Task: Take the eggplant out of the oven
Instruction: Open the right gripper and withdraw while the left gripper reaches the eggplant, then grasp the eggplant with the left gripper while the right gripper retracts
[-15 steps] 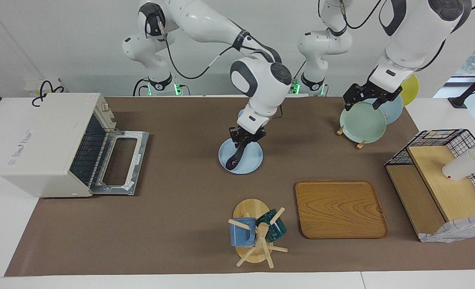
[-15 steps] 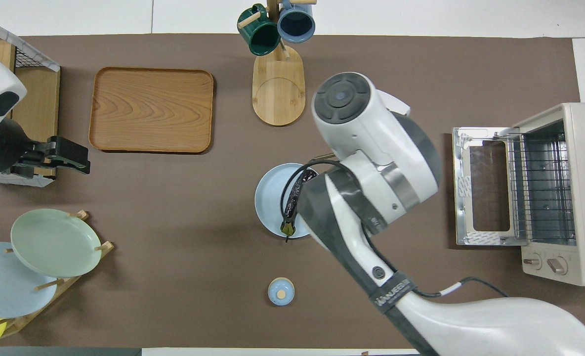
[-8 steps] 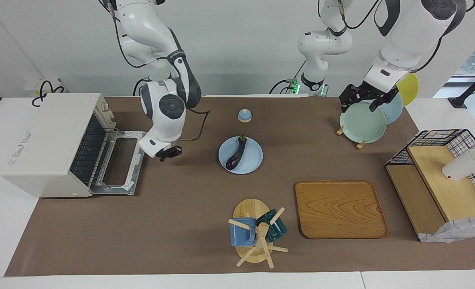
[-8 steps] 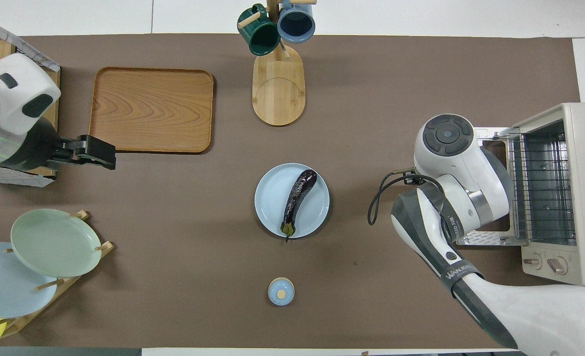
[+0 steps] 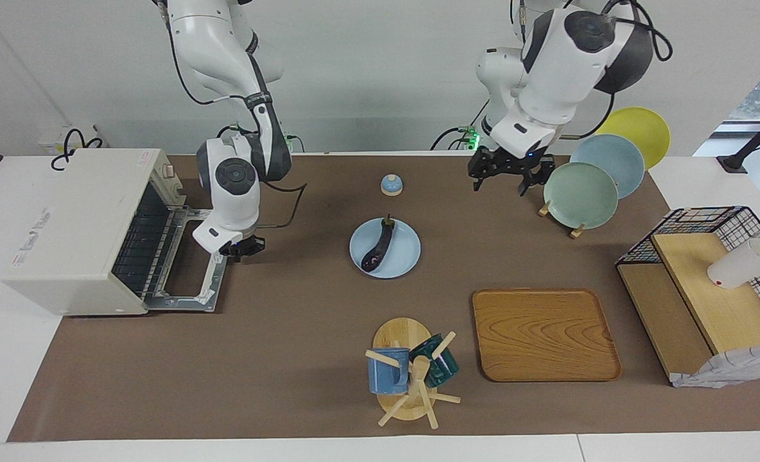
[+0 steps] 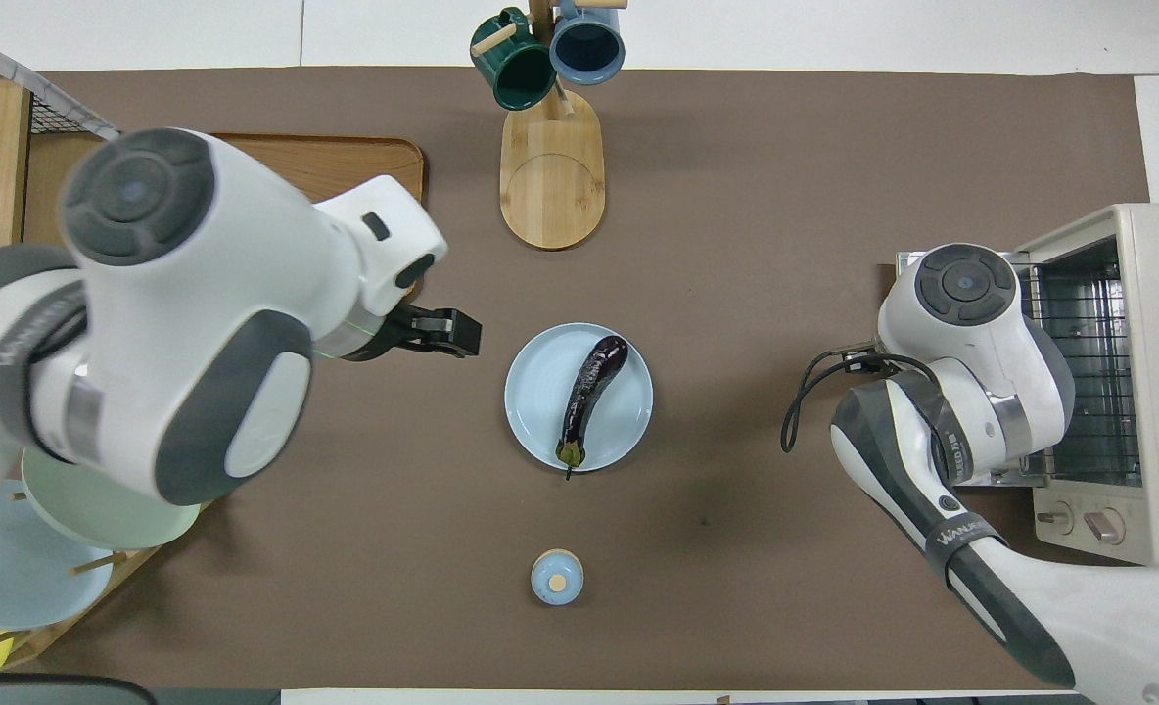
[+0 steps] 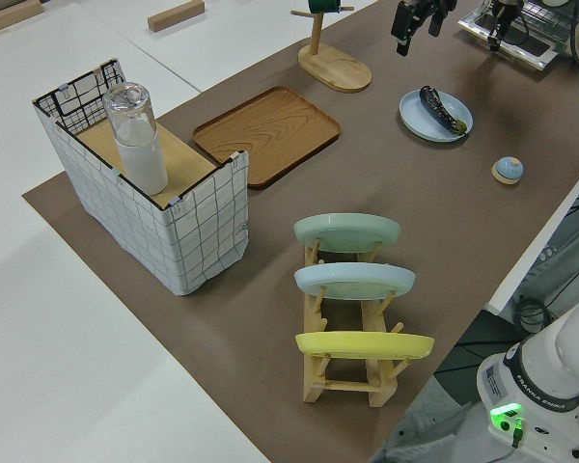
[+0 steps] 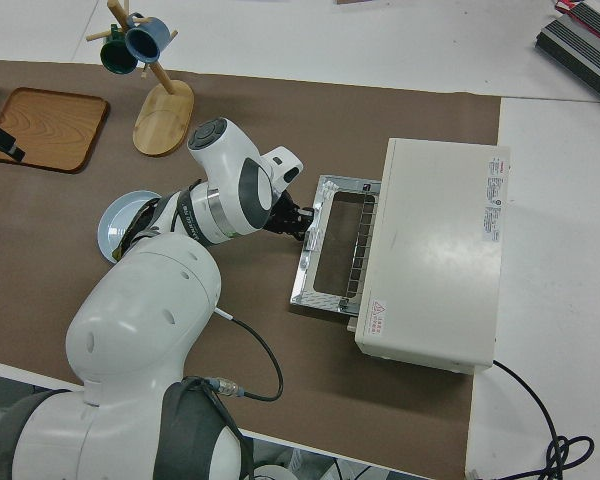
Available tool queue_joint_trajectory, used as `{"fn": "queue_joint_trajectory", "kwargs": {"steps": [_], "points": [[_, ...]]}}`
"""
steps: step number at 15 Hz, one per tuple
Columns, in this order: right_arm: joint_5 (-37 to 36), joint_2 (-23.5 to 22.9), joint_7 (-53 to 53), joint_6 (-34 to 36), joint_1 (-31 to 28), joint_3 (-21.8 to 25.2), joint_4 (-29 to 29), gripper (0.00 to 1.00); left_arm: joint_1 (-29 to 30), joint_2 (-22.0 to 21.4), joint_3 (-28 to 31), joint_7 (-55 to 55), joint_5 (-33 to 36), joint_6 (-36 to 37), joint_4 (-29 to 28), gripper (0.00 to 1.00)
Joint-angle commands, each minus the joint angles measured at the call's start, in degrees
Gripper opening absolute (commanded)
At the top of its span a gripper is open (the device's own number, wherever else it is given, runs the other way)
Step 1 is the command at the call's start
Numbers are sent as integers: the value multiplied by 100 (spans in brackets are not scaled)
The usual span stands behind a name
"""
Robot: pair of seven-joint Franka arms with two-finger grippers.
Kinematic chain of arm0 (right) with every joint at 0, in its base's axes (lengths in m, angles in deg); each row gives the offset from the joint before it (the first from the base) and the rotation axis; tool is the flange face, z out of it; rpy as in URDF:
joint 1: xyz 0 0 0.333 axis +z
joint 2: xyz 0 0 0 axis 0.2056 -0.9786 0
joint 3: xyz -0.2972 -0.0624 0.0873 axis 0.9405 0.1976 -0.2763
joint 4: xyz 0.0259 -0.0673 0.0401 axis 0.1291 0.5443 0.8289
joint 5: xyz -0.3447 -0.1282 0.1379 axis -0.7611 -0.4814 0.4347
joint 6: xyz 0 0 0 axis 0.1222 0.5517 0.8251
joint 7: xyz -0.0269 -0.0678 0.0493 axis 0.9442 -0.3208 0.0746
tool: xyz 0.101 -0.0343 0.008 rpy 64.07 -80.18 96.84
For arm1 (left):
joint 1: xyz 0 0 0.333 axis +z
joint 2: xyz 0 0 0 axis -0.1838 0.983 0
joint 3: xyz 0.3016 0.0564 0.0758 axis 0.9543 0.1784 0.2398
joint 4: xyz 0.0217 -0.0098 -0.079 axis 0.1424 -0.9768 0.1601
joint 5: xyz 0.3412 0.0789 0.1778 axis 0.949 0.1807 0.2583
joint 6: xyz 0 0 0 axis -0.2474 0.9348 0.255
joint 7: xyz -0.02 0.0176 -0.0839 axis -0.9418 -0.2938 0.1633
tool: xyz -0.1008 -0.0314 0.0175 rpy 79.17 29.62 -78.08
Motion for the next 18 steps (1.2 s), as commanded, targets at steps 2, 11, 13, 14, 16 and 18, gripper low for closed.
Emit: {"fn": "queue_joint_trajectory", "kwargs": {"steps": [2, 11, 13, 14, 16, 18], "points": [[-102, 167, -207, -129, -169, -92, 184, 0, -817, 648, 113, -250, -102, -892, -110, 100], [-550, 211, -1850, 1319, -415, -66, -1054, 0, -1337, 1678, 131, -295, 65, -2126, -287, 100], [-542, 280, -2359, 1435, -643, -66, -1257, 0, -1346, 1748, 131, -295, 65, -2283, -348, 100], [-533, 377, -2475, 1461, -731, -75, -1258, 0, -1346, 1748, 131, -295, 65, -2310, -366, 100], [-472, 553, -2615, 1654, -811, -75, -1284, 0, -1337, 1757, 131, -287, 65, -2319, -366, 100], [-436, 728, -2861, 1803, -881, -66, -1310, 0, -1364, 1757, 131, -295, 65, -2372, -479, 100]]}}
